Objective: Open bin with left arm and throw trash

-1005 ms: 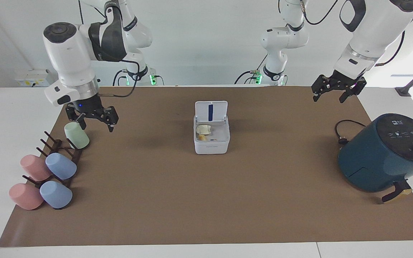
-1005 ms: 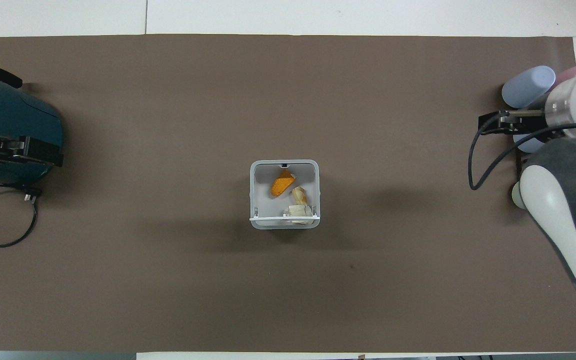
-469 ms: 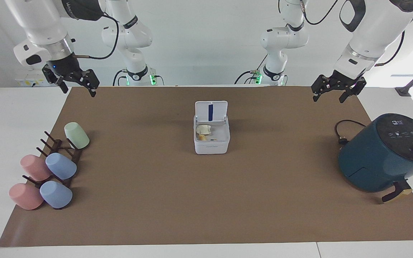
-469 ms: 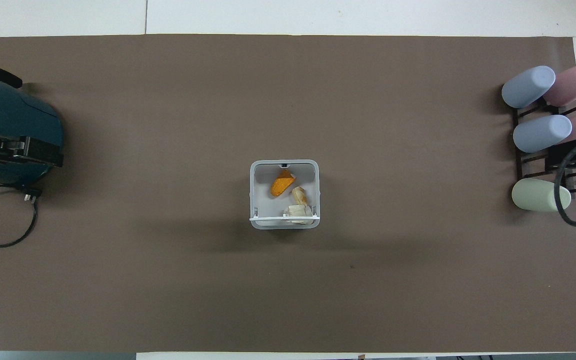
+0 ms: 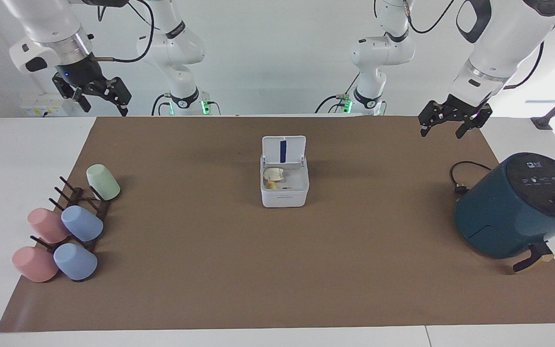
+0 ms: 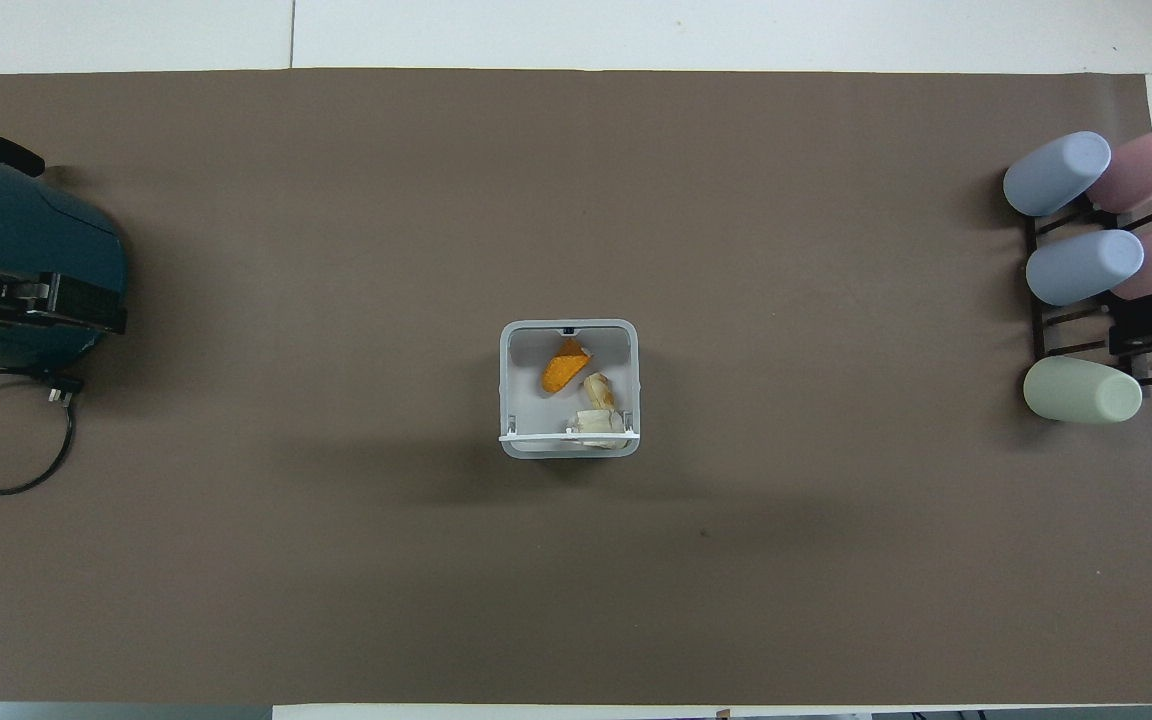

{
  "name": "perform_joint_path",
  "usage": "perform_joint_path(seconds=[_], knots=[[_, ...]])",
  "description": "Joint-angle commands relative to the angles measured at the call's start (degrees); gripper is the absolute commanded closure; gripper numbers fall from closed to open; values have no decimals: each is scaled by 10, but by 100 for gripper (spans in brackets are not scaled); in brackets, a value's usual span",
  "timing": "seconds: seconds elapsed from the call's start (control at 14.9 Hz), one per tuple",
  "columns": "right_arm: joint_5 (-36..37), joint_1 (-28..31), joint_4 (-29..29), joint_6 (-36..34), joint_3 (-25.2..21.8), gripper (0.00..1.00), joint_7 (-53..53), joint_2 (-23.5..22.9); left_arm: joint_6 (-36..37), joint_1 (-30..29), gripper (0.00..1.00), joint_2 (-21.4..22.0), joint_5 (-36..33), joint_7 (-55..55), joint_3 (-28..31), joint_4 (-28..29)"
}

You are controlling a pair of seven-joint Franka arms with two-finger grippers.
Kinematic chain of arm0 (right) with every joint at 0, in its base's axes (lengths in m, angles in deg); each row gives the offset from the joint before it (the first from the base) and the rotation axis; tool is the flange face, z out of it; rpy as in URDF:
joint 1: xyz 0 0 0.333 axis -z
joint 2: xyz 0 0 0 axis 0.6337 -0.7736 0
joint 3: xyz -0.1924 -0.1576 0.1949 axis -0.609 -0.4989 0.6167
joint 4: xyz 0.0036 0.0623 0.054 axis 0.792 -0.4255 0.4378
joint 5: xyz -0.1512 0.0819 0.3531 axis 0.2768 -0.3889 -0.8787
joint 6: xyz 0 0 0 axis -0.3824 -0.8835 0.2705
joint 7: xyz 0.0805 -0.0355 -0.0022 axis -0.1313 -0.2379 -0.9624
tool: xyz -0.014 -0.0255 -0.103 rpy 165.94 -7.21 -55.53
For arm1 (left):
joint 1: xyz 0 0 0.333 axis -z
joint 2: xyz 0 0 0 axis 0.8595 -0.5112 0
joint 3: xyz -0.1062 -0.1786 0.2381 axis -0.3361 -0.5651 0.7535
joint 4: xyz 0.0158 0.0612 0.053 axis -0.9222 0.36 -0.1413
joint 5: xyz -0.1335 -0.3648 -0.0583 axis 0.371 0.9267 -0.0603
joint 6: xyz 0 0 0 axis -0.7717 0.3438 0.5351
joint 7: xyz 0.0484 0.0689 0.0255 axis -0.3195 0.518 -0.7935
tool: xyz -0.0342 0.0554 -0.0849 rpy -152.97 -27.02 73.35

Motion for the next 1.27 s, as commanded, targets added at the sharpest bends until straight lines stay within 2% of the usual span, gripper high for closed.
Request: perform_joint_path(seconds=[0.0, 0.2, 0.74, 1.21], knots=[[-3, -3, 46, -8, -5, 0, -11, -43, -7, 5, 0, 5, 5, 2, 5, 7], [5, -4, 45, -6, -4, 0, -11, -47, -7, 5, 0, 4, 5, 1, 5, 7], [2, -1, -11, -8, -4, 0, -14, -20, -8, 5, 0, 4, 5, 2, 5, 7], [8, -3, 2, 34, 6, 0, -15, -28, -9, 5, 0, 4, 5, 2, 5, 7]])
